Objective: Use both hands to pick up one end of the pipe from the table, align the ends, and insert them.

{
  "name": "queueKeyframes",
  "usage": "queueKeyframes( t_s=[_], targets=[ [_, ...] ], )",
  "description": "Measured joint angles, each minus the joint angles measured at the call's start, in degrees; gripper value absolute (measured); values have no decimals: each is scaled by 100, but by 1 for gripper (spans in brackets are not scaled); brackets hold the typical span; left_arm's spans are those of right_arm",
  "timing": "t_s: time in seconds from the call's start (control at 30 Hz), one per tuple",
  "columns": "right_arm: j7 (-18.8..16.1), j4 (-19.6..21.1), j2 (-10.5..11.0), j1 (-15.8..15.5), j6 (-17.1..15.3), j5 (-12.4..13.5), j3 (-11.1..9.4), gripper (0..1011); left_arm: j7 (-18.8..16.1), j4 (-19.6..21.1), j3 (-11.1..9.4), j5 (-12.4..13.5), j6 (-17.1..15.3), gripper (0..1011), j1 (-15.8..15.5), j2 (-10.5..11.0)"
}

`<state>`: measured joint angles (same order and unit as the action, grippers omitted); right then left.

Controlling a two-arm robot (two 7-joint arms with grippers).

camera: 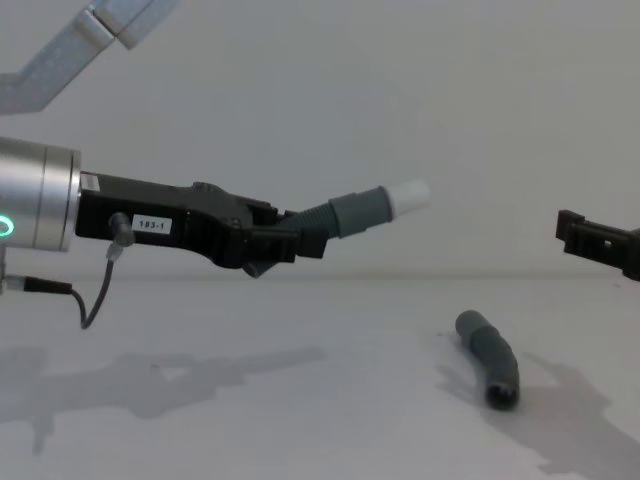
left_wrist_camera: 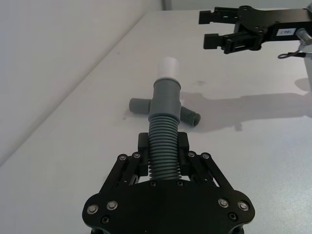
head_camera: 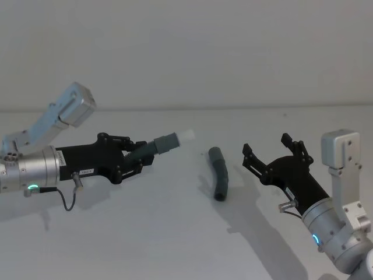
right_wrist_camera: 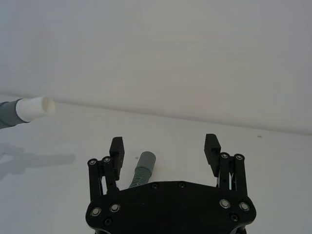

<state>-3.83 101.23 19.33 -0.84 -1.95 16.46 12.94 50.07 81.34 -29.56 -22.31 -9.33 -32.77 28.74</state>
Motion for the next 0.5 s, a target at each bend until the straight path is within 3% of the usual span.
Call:
queueKeyframes(
  t_s=[0.5],
  targets=[
    [0, 0, 0, 0, 0, 0, 0, 1000, 320, -245, -107, -9, 426, 306, -170, 7]
  ],
)
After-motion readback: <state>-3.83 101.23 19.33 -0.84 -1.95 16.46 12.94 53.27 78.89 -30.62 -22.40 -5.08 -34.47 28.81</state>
